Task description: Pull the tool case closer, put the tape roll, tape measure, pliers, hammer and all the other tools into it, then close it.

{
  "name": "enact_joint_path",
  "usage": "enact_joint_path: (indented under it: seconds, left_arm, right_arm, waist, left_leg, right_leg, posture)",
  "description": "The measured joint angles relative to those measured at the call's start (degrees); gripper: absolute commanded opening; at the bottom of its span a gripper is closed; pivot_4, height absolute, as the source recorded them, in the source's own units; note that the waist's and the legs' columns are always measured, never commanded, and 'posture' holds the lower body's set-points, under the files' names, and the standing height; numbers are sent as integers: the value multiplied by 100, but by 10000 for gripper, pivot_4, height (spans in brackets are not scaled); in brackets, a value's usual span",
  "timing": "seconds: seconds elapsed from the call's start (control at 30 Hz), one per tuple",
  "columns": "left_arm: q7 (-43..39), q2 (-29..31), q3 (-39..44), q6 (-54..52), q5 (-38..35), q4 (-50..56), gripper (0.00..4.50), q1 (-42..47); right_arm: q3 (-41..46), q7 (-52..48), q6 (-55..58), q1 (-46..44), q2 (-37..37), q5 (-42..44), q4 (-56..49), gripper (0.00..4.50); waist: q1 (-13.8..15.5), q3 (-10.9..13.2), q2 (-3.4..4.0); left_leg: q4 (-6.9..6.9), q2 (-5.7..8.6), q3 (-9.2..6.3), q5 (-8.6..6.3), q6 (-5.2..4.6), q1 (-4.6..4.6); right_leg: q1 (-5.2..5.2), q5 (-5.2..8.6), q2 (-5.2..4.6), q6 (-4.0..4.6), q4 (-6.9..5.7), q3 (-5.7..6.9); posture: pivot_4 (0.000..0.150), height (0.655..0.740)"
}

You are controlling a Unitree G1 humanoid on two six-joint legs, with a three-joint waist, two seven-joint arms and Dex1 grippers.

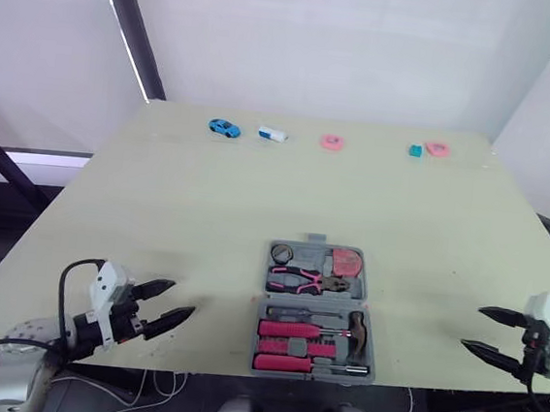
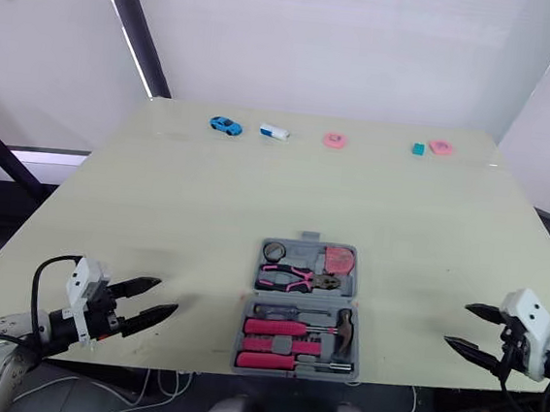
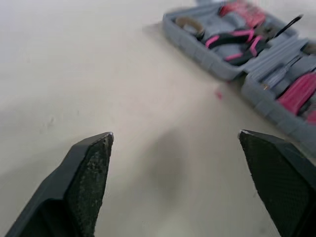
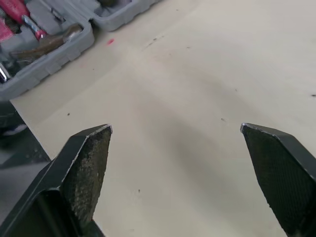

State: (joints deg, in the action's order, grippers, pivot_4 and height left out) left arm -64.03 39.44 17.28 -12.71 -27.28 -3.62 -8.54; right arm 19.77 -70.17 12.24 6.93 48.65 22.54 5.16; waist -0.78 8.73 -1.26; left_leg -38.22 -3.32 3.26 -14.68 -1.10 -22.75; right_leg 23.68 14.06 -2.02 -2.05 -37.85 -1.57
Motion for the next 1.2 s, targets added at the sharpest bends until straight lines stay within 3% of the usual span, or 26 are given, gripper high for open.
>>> enact_joint_path:
  seconds: [0.13,0.17,0.2,0.3,0.37,0.43,0.47,0.63,0.77,1.0,1.2]
  left_arm:
    - [44,-50,-265,-220,-10,460,44380,122]
    - [46,-99,-388,-288,-49,595,38991,192]
    - [43,-134,-470,-324,-69,672,37262,240]
    - [-71,-190,-857,-441,-155,930,21099,476]
    - [-128,-203,-1040,-437,-132,930,13361,574]
    - [-209,-272,-1306,-425,-66,877,2906,759]
    - [-262,-322,-1492,-415,8,834,248,892]
    - [-514,-467,-2090,-194,302,503,248,1358]
    - [-677,-712,-2526,209,703,-173,248,1726]
    - [-789,-843,-2850,634,1040,-707,248,1849]
    - [-839,-857,-2881,888,1144,-855,248,1882]
  right_arm:
    - [-2,209,609,-28,-33,289,-421,45000]
    - [-118,360,846,-148,-78,321,-542,45000]
    - [-183,433,938,-215,-123,336,-603,45000]
    - [-700,728,1756,-712,-276,497,-855,45000]
    - [-944,901,2035,-973,-293,457,-892,45000]
    - [-1356,1186,2330,-1376,-289,187,-843,45000]
    - [-1638,1160,2658,-1702,-305,186,-721,45000]
    - [-2320,1016,3581,-2999,-671,265,51,45000]
    - [-2911,989,3859,-4097,-1179,-41,1319,45000]
    - [-3356,706,3776,-4965,-1731,-478,2799,45000]
    - [-3507,352,3739,-5288,-2044,-655,3288,45000]
  waist:
    - [19,1,-1]
    - [19,1,-3]
    - [18,1,-3]
    - [2,4,-1]
    - [6,4,0]
    - [8,5,0]
    - [7,6,-1]
    - [5,8,-3]
    - [4,8,-2]
    - [-12,10,0]
    - [-14,8,2]
  left_leg:
    - [0,2,0,0,0,-2]
    - [0,2,0,0,0,-2]
    - [-2,2,-1,0,0,-3]
    - [1,3,-1,0,0,-3]
    - [1,3,0,0,0,-5]
    - [0,6,7,0,0,-8]
    - [-2,6,11,0,-1,-8]
    - [0,7,14,0,-1,-12]
    - [0,8,13,1,-2,-24]
    - [-1,7,13,0,-2,-32]
    - [0,5,10,0,-2,-25]
  right_leg:
    - [0,-5,0,7,1,-1]
    - [-1,-6,0,8,1,-2]
    - [0,-6,0,8,1,-2]
    - [1,-7,3,10,1,-4]
    - [1,-7,6,11,1,-3]
    - [2,-7,6,11,2,-3]
    - [2,-7,6,11,2,-3]
    - [2,-8,11,12,2,-1]
    - [12,-16,15,-3,1,0]
    - [19,-20,14,-9,0,4]
    - [16,-19,18,-8,-8,4]
  posture:
    - [1500,7400]
    - [1500,7400]
    - [1500,7400]
    - [1500,7400]
    - [1500,7400]
    - [1500,7400]
    - [1500,7400]
    - [1500,7400]
    - [1500,7400]
    - [1500,7400]
    - [1500,7400]
